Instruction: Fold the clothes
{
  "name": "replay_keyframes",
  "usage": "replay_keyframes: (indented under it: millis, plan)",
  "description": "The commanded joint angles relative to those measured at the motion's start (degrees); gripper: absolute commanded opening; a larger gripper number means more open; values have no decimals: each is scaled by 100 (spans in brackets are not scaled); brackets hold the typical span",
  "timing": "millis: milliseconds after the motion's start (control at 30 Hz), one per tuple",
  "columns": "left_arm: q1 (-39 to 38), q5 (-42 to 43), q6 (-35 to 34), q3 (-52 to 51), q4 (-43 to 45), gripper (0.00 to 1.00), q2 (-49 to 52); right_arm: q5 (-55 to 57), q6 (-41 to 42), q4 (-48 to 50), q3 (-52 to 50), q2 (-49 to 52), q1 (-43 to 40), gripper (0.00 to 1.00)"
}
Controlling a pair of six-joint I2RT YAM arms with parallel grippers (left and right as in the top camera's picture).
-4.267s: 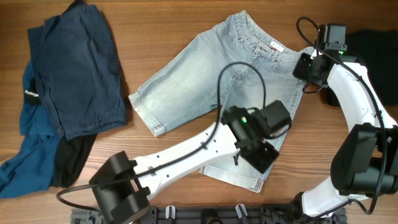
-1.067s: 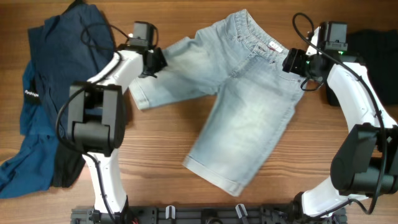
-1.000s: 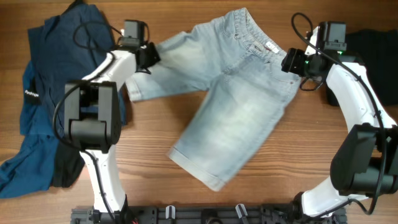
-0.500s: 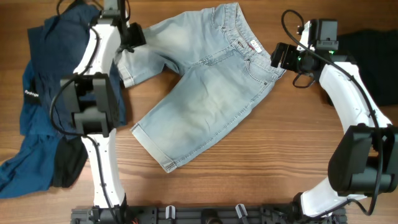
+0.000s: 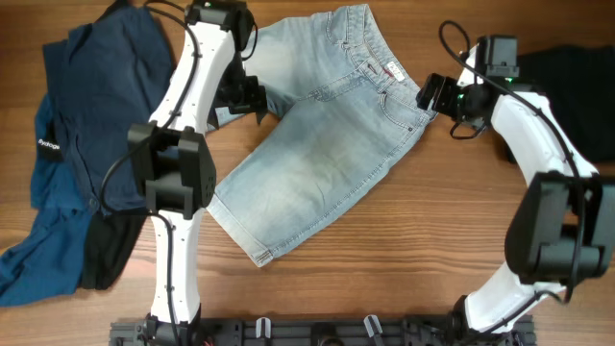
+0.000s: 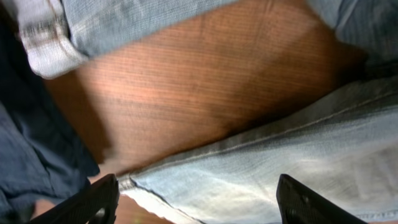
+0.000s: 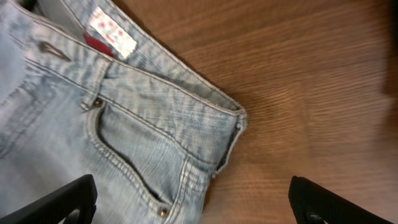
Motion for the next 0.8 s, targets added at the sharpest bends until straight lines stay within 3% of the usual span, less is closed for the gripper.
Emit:
replay_keyframes:
  millis: [0,100,200,267,367,433,567,667,767]
  plan:
    - [-345,-409,-654,59,-90,80,-234,-199,83,125,90,387,-4,99]
    - [-651,-638,-946,59,-127,80,-501,-197,83,304,87,509,-4,93]
    - [-955,-706,-1187,59,-127,80,-828,-177,81,562,90,636,-4,78]
    - [-1202,-944,-1449,59,-125,80,-1073,-177,83,697,87,717,2,57]
    - [-1478,-1080,-1589,59,-127,80,-1294,-177,81,743,87,793,2,38]
    - [-1655,-1082,-1650,59,-125,80,-1360,-175,48,717,87,872,2,35]
    - [-1801,-1113,-1912,59,-118,81,-1360,-83,101,599,87,1003,2,40]
    - [-1825,-1204,-2273,59,-26,81,-1360,229,671,597,87,1086,2,40]
    - [-1825,-1303,-2494,59,236,81,-1360,570,1126,527,87,1086,2,27]
